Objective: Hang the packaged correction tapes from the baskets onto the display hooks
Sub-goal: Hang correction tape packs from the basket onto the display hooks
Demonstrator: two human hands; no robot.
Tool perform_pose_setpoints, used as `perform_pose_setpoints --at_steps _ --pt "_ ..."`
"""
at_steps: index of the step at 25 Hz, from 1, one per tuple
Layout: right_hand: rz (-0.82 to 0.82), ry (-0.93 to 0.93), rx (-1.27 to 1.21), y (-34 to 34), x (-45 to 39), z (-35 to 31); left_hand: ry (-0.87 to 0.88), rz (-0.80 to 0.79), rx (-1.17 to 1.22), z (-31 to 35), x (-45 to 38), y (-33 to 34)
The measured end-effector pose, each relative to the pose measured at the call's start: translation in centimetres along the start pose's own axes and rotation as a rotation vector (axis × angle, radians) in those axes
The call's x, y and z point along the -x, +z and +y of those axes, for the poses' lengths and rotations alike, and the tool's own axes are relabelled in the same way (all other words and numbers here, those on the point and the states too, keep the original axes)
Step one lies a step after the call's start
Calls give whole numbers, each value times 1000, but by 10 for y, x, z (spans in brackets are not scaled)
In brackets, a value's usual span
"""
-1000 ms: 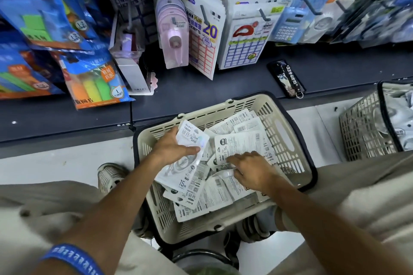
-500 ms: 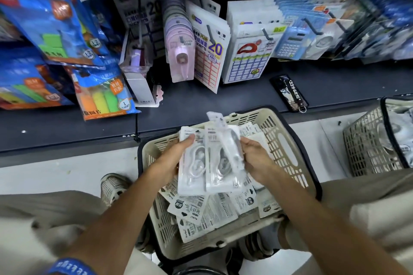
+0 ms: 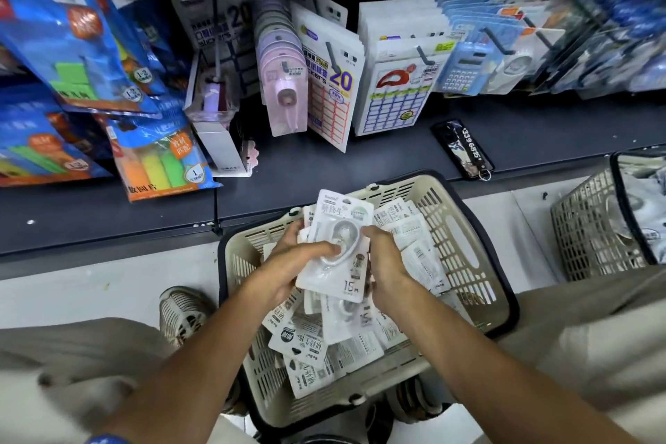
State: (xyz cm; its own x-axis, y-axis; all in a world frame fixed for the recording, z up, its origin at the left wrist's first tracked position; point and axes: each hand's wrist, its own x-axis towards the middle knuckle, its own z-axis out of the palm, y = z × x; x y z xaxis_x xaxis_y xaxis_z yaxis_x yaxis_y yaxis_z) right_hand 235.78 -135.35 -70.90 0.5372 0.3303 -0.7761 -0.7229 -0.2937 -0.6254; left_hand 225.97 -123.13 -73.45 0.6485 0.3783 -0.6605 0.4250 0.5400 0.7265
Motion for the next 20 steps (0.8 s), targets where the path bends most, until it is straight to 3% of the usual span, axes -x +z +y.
perform_pose_setpoints --at_steps 3,6,9,13,16,20 --pt "-219 85 27 -7 -2 6 6 -27 -93 -8 2 -1" --pt "-321 -87 144 -13 -10 22 -17 -64 -179 -18 8 -5" --pt "-383 -255 195 -25 -19 27 25 47 -242 -27 8 -13" --pt "-529 -124 416 -39 -27 50 -47 -27 -522 -50 8 -15" --pt "-535 -25 566 -45 -27 74 -70 1 -504 -72 8 -10" --pt "-469 -136 405 -45 -26 45 22 36 -352 -50 5 -2"
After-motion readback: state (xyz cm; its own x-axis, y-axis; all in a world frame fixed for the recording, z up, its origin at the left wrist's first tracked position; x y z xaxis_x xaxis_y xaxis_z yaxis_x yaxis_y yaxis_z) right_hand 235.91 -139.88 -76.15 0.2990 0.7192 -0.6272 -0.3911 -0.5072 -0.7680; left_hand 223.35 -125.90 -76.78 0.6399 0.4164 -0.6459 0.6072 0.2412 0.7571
